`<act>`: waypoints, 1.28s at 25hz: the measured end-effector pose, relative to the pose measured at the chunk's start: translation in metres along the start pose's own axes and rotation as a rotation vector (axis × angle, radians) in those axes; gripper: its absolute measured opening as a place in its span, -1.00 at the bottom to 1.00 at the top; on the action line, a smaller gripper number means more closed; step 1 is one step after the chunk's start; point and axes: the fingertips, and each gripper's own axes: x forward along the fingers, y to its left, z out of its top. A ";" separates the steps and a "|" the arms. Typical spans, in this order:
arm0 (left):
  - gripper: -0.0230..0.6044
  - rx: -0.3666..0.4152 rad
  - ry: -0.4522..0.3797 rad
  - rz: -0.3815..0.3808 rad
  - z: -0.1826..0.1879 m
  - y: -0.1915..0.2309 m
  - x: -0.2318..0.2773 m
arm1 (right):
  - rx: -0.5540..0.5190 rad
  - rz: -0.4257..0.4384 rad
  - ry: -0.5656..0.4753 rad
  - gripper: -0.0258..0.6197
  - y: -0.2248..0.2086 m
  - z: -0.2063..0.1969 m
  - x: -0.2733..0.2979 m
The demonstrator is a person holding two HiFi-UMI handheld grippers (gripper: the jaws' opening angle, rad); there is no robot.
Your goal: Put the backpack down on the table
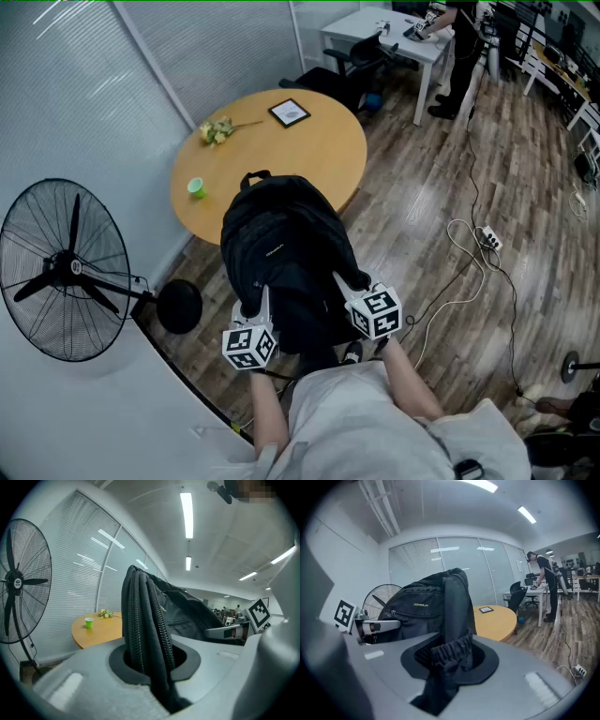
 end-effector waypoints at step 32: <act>-0.78 0.005 -0.008 0.008 0.003 0.010 0.035 | 0.011 0.028 -0.002 -0.65 -0.023 0.007 0.030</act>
